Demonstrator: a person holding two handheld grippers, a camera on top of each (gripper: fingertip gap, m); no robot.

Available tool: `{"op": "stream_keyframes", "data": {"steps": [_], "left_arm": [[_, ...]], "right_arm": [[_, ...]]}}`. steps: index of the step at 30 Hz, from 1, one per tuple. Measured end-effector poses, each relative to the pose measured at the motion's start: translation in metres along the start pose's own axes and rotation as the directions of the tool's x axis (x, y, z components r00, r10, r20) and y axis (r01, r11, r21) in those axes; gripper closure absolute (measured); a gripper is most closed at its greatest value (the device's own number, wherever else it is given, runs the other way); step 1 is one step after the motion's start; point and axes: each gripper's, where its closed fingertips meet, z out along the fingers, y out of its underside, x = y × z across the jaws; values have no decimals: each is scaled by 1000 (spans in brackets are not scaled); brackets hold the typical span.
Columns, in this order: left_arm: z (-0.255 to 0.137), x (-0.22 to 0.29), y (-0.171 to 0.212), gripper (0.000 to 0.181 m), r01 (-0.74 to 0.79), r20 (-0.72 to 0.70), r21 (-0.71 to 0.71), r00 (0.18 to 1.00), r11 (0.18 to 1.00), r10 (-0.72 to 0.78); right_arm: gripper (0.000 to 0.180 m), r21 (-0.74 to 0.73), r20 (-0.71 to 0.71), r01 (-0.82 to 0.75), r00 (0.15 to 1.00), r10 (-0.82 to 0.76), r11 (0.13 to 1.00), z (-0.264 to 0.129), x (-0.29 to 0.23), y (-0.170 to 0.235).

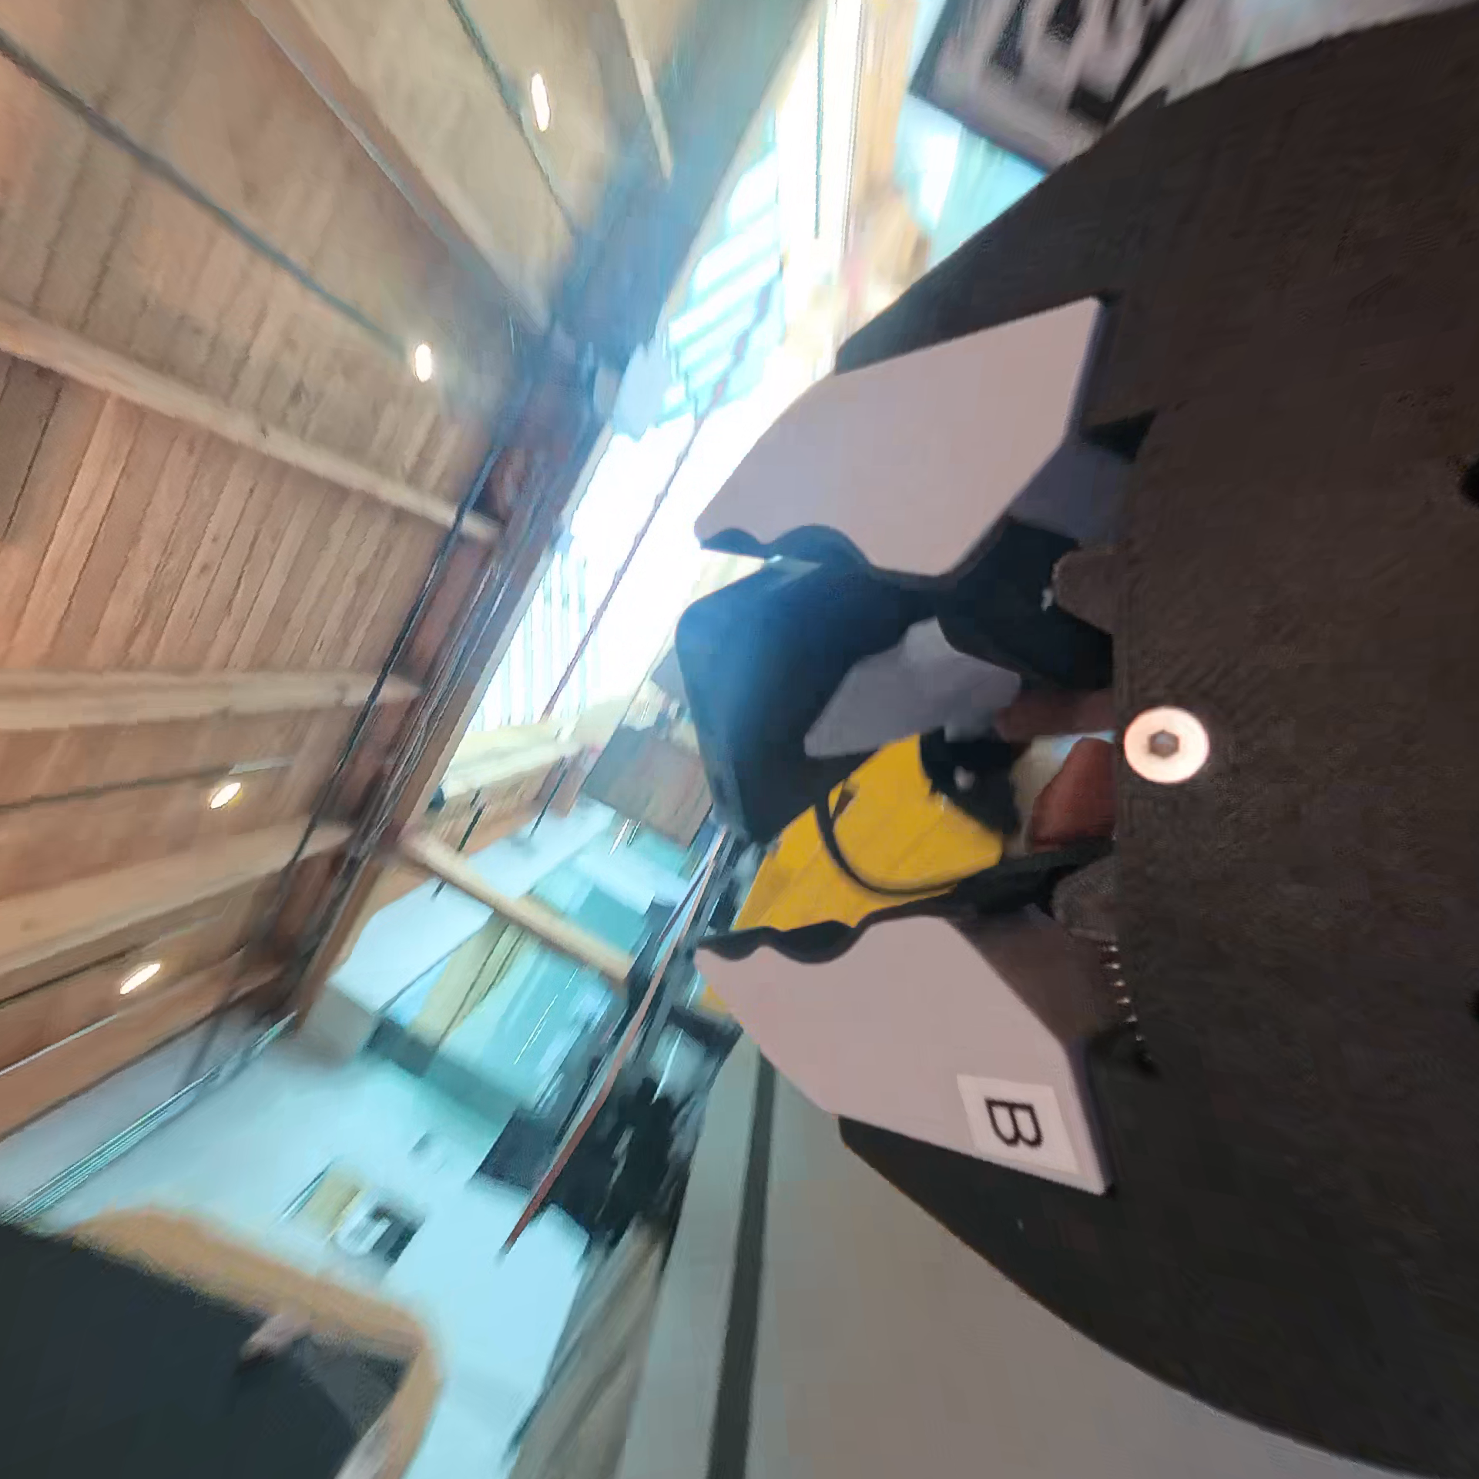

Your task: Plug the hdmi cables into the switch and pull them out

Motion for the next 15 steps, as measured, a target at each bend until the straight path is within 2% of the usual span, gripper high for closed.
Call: {"op": "stream_keyframes", "data": {"steps": [3, 7, 11, 15], "left_arm": [[-7, -13, -18, 93, -258, 165, 52, 955, 965, 247], [-10, -27, -15, 93, -462, 290, -69, 839, 884, 461], [-8, -37, 3, 102, -580, 301, -252, 714, 775, 632], [-6, -39, 16, 103, -631, 258, -332, 655, 702, 711]], "right_arm": [[166, -60, -42, -29, 999, 26, 998, -2, 16, 13], [166, -173, -57, -54, 997, 45, 983, -5, 29, 37], [166, -256, -74, -89, 995, 72, 963, -8, 39, 57], [166, -312, -101, -117, 991, 89, 943, -12, 56, 70]]}}
